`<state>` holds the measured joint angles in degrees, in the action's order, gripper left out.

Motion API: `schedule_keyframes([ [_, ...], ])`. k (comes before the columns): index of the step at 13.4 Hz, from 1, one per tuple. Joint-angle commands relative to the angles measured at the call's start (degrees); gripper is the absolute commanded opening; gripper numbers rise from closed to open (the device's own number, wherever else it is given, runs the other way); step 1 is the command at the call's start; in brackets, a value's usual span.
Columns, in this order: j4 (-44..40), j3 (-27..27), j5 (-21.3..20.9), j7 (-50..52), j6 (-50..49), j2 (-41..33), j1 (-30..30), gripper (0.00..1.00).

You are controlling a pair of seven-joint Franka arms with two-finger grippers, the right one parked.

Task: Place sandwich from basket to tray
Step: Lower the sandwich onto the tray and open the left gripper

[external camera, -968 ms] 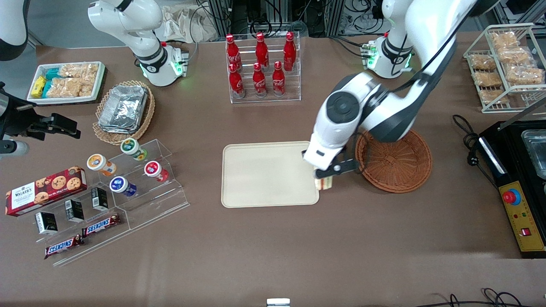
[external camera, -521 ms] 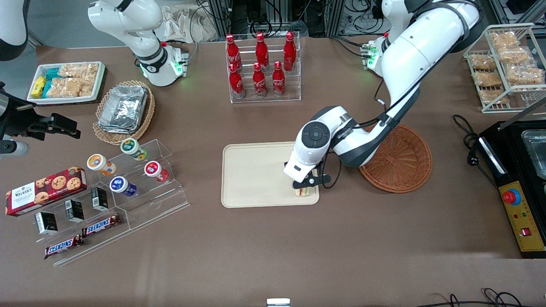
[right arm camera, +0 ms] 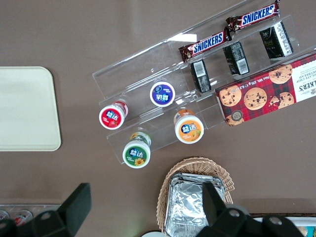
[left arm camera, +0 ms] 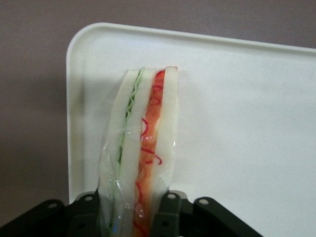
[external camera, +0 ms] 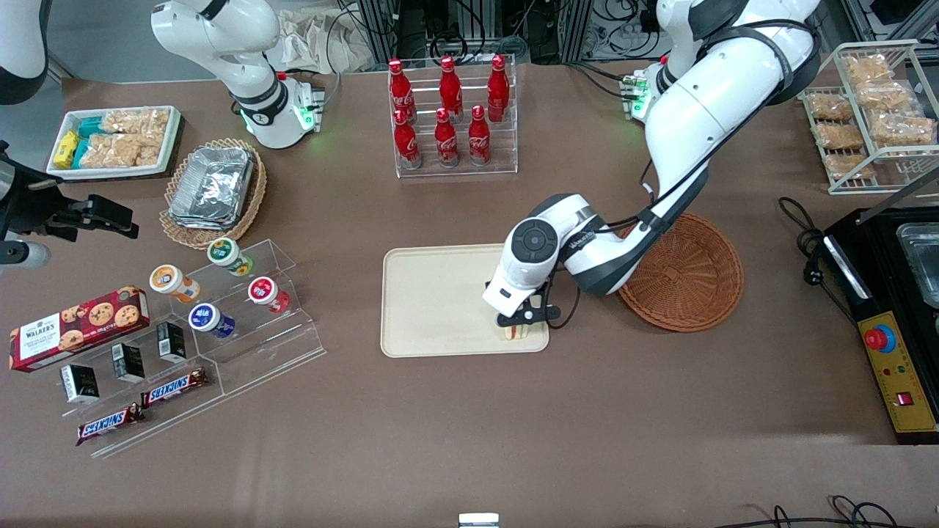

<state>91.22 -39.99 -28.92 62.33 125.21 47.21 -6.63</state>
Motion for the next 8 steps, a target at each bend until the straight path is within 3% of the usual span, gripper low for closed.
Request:
schedule_keyframes([
  [1, -1.48, 0.88, -0.96, 0.60, -0.58, -0.10, -1.19, 1.00],
  [5, -1.48, 0.79, -0.96, 0.42, -1.28, -0.63, -0.93, 1.00],
  [8, -2.88, 0.62, -0.17, 0.16, -7.42, -3.34, -0.67, 1.00],
])
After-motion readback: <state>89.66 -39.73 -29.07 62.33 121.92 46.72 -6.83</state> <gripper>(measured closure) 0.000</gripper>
